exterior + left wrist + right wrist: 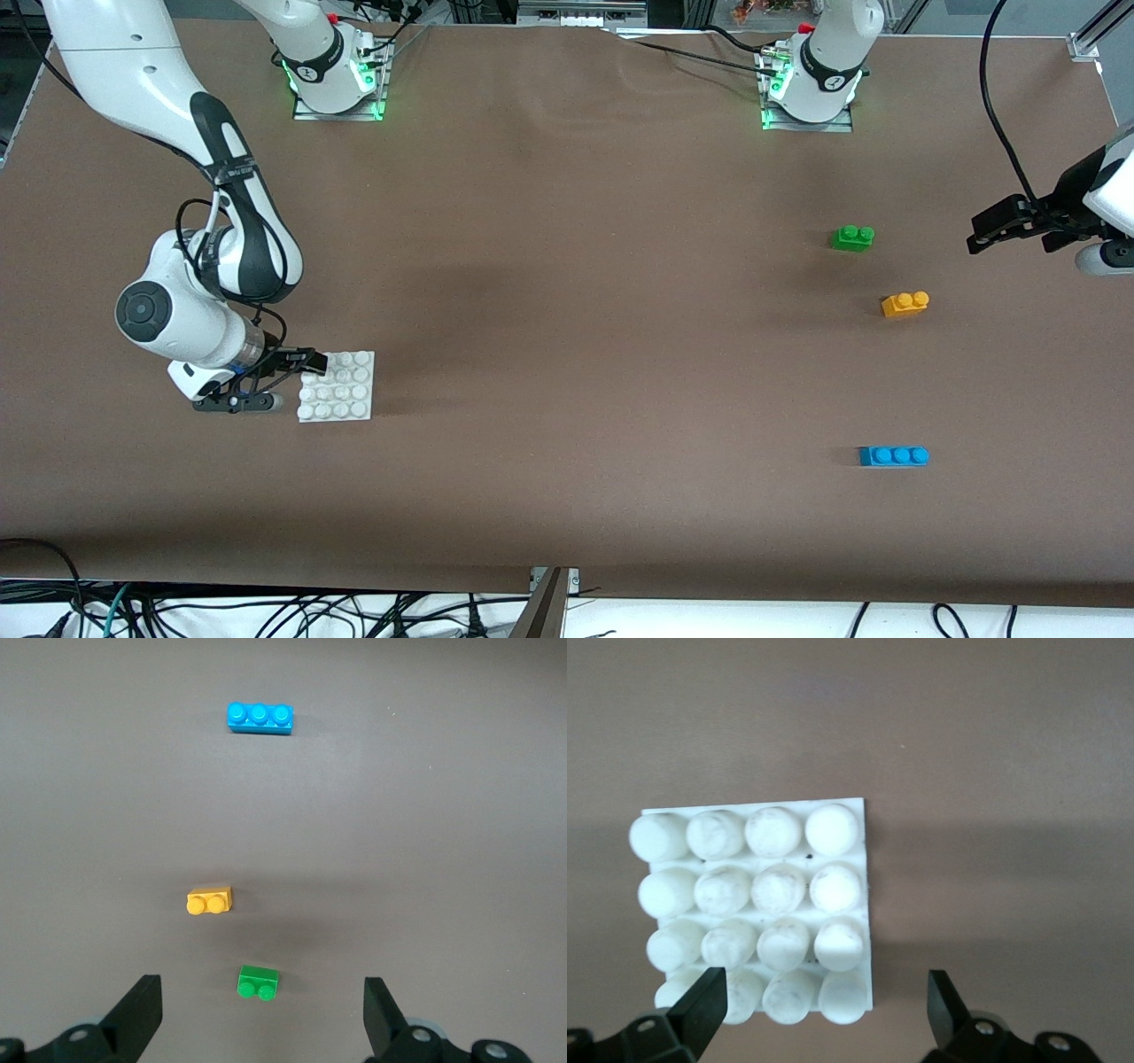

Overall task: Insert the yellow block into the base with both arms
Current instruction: 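Reach the right gripper down to the white base plate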

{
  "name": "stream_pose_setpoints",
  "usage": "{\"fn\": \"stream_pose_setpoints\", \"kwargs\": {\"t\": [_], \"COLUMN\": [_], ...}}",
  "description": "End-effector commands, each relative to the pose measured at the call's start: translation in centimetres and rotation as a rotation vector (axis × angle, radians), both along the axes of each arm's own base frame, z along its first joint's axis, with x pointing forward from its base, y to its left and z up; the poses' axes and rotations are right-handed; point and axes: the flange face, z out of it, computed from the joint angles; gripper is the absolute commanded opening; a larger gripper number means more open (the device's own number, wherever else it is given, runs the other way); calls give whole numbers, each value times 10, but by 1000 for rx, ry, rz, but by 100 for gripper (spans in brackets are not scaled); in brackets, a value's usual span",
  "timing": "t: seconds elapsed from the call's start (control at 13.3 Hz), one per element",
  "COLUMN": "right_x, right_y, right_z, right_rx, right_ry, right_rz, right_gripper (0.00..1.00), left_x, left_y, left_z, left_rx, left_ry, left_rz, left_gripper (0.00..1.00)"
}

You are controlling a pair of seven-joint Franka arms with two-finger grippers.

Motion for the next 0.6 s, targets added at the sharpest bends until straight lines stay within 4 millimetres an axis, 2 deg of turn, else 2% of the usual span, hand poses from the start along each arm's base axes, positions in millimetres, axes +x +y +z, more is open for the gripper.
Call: {"fn": "stream_pose_setpoints", "kwargs": {"t": [0.0, 0.53], "right_x": [3, 10], "right_y": [-3, -2], "right_z": [-3, -29], "right_rx": [27, 31], "right_ry": [-17, -57], "right_rz": [-20, -29], "right_gripper": [100, 100], "left_x": [2, 2], "left_y": [-1, -1], "left_z": [6, 6], "left_rx": [-22, -22], "left_ry": [5, 5], "left_rz": [-4, -4], "left_gripper": [100, 100]}}
